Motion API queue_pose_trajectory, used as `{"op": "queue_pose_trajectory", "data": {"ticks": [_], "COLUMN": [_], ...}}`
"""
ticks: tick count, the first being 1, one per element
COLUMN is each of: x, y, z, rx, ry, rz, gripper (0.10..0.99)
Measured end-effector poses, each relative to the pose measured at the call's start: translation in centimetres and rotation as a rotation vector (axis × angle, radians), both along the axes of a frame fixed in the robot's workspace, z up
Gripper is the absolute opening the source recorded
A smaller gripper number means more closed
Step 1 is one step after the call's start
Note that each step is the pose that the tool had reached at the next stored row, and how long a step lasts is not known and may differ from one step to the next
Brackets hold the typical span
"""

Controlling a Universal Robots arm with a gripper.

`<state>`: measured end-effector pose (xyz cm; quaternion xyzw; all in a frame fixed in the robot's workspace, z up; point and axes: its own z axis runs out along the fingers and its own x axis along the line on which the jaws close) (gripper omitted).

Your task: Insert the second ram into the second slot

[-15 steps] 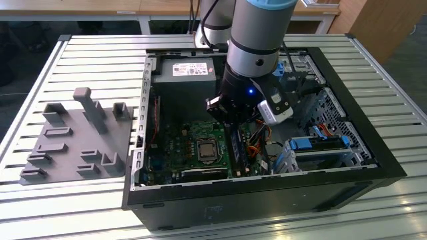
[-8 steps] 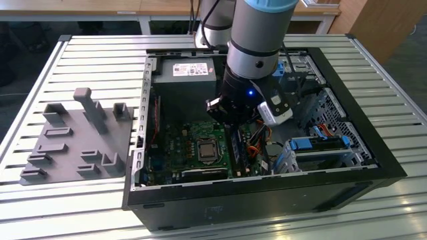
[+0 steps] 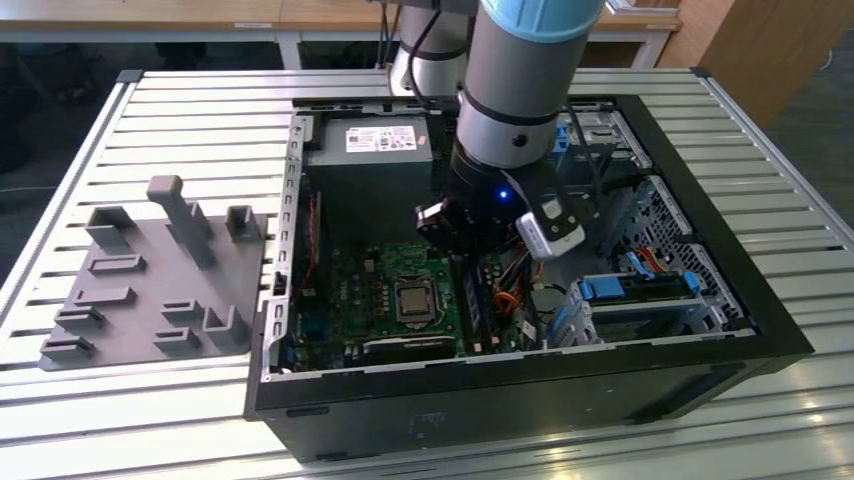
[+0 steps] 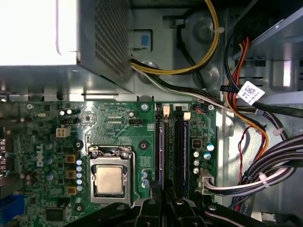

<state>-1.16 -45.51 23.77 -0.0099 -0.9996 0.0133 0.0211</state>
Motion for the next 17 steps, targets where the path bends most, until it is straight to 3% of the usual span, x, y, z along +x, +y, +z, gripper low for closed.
{"op": "queue_pose_trajectory", "data": {"ticks": [17], "x": [0.25], "y": [0.0], "z": [-1.26], "rx": [-0.001], "ry": [0.0001], "rz": [-0.002], "gripper": [0.141]}}
